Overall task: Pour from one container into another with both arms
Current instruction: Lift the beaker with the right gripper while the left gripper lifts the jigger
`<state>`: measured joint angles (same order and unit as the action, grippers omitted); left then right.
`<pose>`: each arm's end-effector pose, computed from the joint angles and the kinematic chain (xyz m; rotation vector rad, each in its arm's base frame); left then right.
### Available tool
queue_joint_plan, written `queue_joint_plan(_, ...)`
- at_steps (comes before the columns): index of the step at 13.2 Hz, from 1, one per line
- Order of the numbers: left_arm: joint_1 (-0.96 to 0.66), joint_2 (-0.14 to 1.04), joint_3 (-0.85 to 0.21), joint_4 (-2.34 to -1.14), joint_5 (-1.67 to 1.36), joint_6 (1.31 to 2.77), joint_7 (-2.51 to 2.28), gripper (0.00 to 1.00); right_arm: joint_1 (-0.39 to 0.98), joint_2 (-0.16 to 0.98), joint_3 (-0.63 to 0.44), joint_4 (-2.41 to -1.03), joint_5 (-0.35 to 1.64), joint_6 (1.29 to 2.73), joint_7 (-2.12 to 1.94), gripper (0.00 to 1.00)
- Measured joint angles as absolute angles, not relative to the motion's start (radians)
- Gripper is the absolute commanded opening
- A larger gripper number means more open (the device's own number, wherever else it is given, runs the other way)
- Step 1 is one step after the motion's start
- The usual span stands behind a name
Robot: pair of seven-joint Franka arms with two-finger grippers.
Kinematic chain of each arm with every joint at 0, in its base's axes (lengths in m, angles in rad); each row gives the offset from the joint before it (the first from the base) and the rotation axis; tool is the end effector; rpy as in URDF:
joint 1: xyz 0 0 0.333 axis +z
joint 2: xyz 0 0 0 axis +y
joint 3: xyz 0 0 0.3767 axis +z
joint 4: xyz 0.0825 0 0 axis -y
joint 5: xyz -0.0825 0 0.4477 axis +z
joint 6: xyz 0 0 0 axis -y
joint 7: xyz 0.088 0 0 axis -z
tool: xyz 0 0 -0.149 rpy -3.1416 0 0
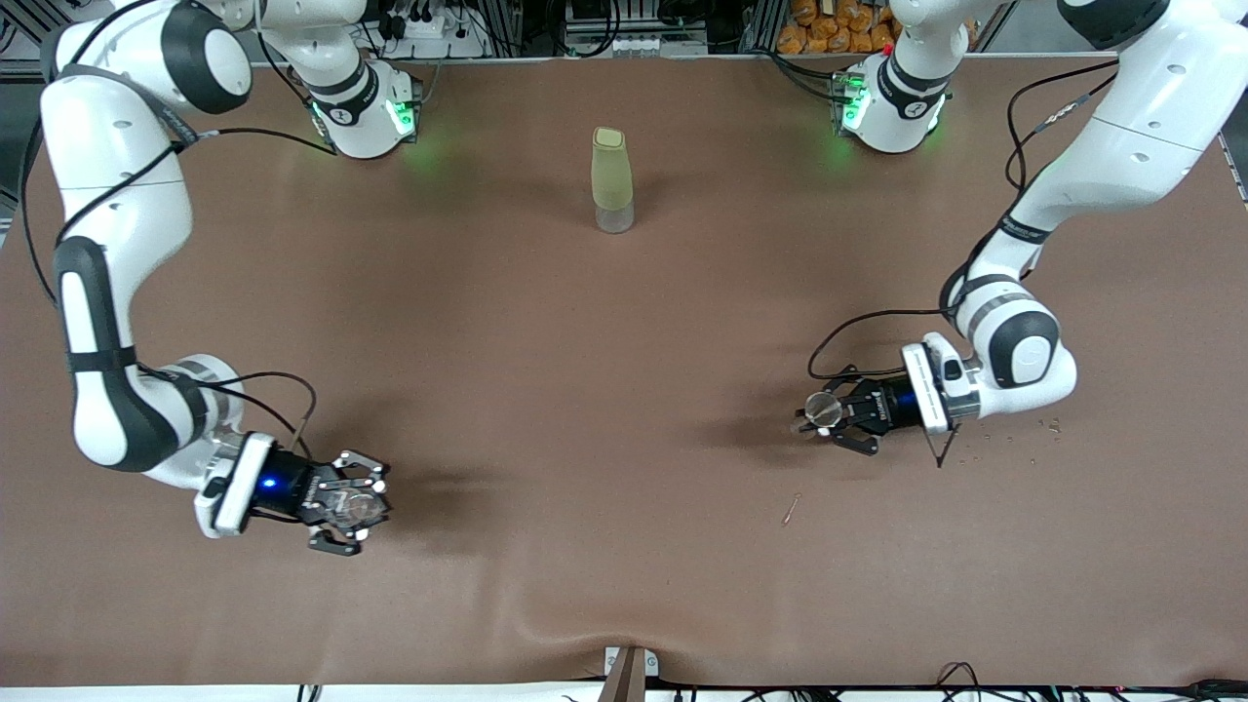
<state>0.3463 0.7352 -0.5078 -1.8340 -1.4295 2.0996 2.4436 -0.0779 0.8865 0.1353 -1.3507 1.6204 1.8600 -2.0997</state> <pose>0.7049 -0.1742 0.1766 1.4824 -1.2113 1.2057 0.8497 0.1349 0.2382 -1.4728 -0.9782 -1.2637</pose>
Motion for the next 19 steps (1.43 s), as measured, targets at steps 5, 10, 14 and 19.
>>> queue_joint_plan(5,0.215,0.735,-0.510,-1.804,-1.572,2.218,2.444,0.00,0.066,0.886,0.138,-1.315,1.683,1.912,-2.047,0.00)
queue_joint_plan(10,0.109,0.735,-0.510,-1.771,-1.683,2.302,2.444,0.00,0.197,0.869,0.139,-1.282,1.694,1.994,-1.947,0.00)
queue_joint_plan(14,0.031,0.735,-0.510,-1.741,-1.770,2.364,2.444,0.00,0.264,0.832,0.175,-1.266,1.738,2.115,-1.879,0.00)
queue_joint_plan(19,-0.035,0.736,-0.508,-1.695,-1.840,2.431,2.440,0.00,0.286,0.797,0.357,-1.267,1.741,2.385,-1.782,0.00)
